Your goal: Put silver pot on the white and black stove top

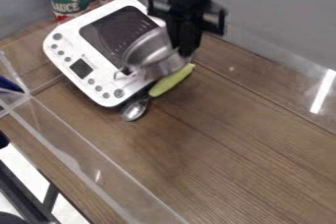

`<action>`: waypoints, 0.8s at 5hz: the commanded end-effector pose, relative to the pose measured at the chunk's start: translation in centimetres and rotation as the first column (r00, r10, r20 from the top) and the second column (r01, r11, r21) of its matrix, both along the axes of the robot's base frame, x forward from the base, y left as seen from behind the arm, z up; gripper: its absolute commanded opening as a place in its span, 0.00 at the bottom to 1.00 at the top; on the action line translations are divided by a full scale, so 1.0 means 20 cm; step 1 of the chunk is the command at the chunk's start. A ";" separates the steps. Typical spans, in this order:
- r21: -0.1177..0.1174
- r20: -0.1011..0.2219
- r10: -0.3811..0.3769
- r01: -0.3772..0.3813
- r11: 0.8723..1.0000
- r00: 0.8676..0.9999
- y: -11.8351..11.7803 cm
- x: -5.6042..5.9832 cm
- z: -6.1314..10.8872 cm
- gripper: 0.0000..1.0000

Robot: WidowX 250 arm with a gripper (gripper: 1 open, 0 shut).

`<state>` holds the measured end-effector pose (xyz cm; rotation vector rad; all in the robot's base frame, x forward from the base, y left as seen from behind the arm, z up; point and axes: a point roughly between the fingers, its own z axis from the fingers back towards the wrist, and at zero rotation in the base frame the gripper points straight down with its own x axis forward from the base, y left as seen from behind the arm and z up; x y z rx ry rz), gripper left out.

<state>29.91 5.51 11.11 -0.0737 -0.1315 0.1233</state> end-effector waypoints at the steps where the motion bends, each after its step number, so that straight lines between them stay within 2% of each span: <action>1: 0.013 0.096 -0.022 0.021 1.000 0.995 0.01 0.04 0.19 0.00; 2: 0.029 0.098 -0.065 0.063 0.998 0.993 -0.02 0.01 0.17 0.00; 4: 0.044 0.068 -0.080 0.077 0.996 0.994 -0.11 -0.01 0.22 0.00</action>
